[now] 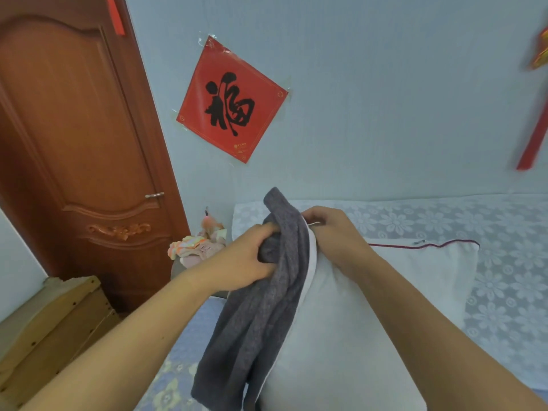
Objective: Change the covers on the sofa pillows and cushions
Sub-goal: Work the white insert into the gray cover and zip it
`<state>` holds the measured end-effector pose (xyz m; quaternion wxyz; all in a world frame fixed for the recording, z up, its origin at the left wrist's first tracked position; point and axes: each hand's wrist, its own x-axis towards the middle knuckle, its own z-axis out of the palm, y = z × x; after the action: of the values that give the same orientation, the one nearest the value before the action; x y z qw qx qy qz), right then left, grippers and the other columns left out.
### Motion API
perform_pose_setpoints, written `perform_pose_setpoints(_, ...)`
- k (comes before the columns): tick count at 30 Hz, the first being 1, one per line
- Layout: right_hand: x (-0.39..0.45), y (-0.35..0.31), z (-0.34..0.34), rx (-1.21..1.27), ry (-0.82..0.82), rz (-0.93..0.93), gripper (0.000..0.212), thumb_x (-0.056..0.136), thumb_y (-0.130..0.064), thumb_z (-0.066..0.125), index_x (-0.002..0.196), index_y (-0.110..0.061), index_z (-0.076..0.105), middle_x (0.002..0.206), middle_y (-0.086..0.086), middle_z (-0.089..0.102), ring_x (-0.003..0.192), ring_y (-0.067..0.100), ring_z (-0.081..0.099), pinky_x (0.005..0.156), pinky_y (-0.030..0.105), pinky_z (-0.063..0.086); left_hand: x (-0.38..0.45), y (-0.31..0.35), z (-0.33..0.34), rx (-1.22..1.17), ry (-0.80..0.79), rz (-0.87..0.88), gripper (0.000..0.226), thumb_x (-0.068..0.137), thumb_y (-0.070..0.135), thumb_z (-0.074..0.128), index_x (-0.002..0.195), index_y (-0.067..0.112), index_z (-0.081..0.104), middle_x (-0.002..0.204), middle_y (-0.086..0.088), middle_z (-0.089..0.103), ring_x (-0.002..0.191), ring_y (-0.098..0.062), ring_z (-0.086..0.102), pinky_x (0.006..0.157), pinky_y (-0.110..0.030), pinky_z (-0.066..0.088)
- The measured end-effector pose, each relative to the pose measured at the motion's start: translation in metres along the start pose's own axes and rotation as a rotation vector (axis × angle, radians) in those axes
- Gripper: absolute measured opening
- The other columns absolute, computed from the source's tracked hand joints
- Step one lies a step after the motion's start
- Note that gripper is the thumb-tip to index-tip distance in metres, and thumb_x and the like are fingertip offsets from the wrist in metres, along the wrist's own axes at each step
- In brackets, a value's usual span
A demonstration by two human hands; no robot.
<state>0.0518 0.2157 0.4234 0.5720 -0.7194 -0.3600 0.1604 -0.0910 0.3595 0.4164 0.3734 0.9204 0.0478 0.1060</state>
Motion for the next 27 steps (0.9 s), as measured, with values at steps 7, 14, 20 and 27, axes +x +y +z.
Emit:
perform_pose_setpoints(7, -0.004, 0.003, -0.006, 0.195, 0.018, -0.007, 0.025, 0.097, -0.044, 0.058, 0.111, -0.025, 0.064, 0.102, -0.003, 0.071, 0.091, 0.007, 0.069, 0.087, 0.030, 0.054, 0.011, -0.001, 0.018, 0.470, 0.250, 0.178, 0.024, 0.094, 0.024, 0.059, 0.115, 0.032, 0.068, 0.124, 0.007, 0.034, 0.121, -0.016, 0.033, 0.106, -0.029, 0.027)
perform_pose_setpoints(14, -0.005, 0.009, -0.014, 0.058, 0.145, -0.071, 0.018, 0.092, -0.009, 0.056, 0.096, -0.019, 0.071, 0.091, 0.010, 0.071, 0.076, 0.015, 0.067, 0.071, 0.030, 0.055, 0.011, -0.005, 0.039, -0.158, 0.353, -0.068, 0.053, 0.085, 0.036, 0.079, 0.125, 0.041, 0.044, 0.122, 0.019, 0.058, 0.103, 0.008, 0.062, 0.090, -0.020, 0.053)
perform_pose_setpoints(20, -0.005, 0.024, -0.011, 0.266, 0.200, -0.005, 0.018, 0.087, 0.000, 0.051, 0.084, -0.012, 0.064, 0.074, -0.001, 0.062, 0.067, 0.012, 0.054, 0.063, 0.031, 0.045, 0.002, -0.030, 0.080, -0.492, 0.136, -0.226, 0.066, 0.087, 0.074, 0.053, 0.145, 0.044, 0.043, 0.138, 0.021, 0.059, 0.126, 0.001, 0.056, 0.112, -0.036, 0.043)
perform_pose_setpoints(27, -0.003, 0.027, -0.017, 0.444, 0.205, -0.001, 0.022, 0.076, 0.003, 0.045, 0.070, -0.015, 0.057, 0.067, 0.005, 0.049, 0.063, 0.020, 0.043, 0.057, 0.031, 0.035, 0.018, -0.056, 0.062, -0.941, 0.393, -0.350, 0.019, 0.101, 0.014, 0.059, 0.095, 0.014, 0.077, 0.103, -0.017, 0.074, 0.094, -0.030, 0.067, 0.086, -0.042, 0.054)
